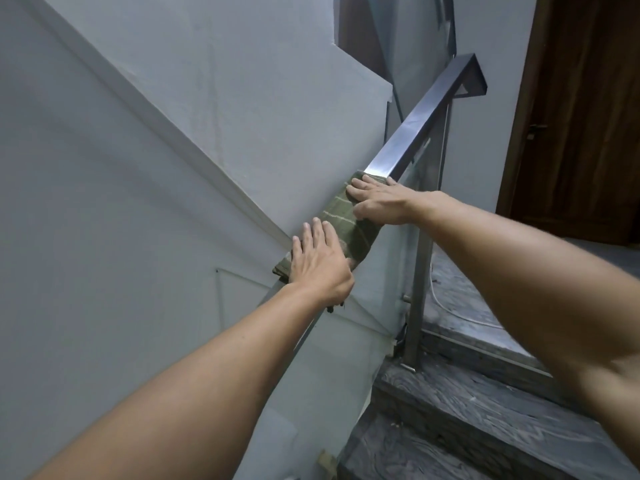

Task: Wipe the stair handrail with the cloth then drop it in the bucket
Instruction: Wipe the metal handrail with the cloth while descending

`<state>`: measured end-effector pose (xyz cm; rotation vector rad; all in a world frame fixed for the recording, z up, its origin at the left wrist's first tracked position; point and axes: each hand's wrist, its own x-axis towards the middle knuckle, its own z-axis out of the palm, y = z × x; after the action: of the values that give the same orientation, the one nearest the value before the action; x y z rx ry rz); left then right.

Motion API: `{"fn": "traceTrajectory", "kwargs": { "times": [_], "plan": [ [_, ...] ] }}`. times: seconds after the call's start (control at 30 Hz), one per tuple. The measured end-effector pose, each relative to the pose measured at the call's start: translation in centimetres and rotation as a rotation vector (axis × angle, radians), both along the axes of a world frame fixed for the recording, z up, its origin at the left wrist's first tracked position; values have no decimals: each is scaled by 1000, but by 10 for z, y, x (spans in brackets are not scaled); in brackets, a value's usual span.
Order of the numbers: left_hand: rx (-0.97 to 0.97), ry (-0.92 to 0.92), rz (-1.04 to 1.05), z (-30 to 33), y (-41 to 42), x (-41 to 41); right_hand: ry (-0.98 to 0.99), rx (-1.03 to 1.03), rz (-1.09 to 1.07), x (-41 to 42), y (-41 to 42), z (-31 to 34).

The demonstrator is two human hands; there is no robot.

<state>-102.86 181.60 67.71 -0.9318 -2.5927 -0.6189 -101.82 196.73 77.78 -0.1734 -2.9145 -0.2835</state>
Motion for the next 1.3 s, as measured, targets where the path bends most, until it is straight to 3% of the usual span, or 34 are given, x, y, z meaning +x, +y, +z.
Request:
{"fn": "traceTrajectory", "kwargs": {
  "times": [0.13, 0.27, 0.6, 1.3],
  "plan": [
    [15, -11, 48, -1, 0, 4, -56, 229, 20, 1, 6, 6],
    [13, -25, 56, -2, -3, 6, 31, 393, 127, -7, 19, -1],
    [-8, -10, 104, -21, -21, 16, 143, 387, 316, 4, 17, -26],
    [2, -25, 222, -87, -112, 67, 164, 373, 457, 33, -65, -93]
  ]
}}
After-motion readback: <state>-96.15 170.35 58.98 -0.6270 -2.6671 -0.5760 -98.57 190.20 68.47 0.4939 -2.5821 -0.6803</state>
